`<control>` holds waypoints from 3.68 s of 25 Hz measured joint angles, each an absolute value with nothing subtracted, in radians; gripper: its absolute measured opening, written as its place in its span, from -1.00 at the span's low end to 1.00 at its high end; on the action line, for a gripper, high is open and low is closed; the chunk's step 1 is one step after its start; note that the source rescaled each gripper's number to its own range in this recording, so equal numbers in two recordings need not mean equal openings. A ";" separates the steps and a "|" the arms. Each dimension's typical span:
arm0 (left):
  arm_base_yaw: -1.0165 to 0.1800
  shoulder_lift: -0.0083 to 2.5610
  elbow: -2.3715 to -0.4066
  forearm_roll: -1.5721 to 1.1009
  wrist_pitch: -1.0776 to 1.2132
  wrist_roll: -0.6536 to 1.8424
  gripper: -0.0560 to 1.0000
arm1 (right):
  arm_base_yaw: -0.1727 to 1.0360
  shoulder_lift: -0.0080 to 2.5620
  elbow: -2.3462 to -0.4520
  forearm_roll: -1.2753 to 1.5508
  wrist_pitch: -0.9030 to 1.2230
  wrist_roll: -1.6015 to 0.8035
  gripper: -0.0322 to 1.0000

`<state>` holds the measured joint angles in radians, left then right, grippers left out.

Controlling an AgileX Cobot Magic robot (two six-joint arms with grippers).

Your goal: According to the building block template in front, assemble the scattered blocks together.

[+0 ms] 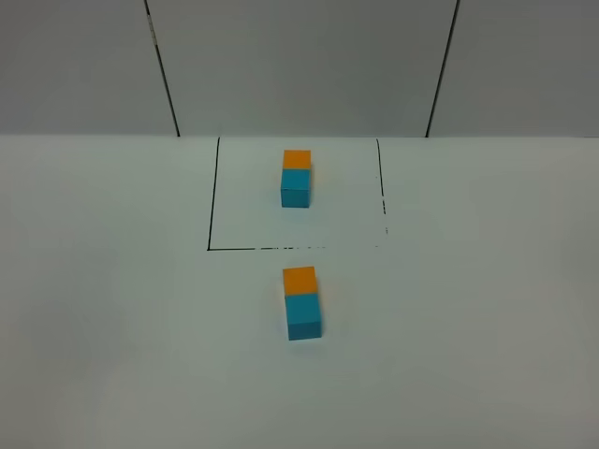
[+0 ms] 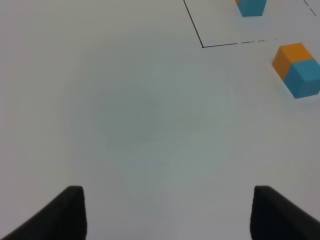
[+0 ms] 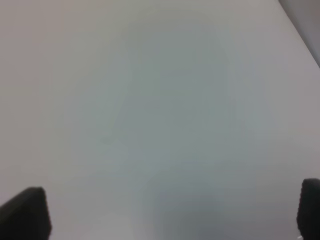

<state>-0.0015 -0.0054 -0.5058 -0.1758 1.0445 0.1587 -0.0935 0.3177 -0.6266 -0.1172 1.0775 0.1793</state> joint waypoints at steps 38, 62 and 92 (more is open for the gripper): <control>-0.001 -0.005 -0.506 -0.176 1.045 0.158 0.02 | -0.004 -0.007 -0.500 -0.009 1.063 0.055 0.57; -0.001 -0.005 -0.506 -0.176 1.045 0.159 0.02 | 0.005 -0.007 -0.500 -0.008 1.063 0.052 0.57; -0.001 -0.005 -0.506 -0.176 1.045 0.159 0.02 | 0.005 -0.007 -0.500 -0.008 1.063 0.052 0.57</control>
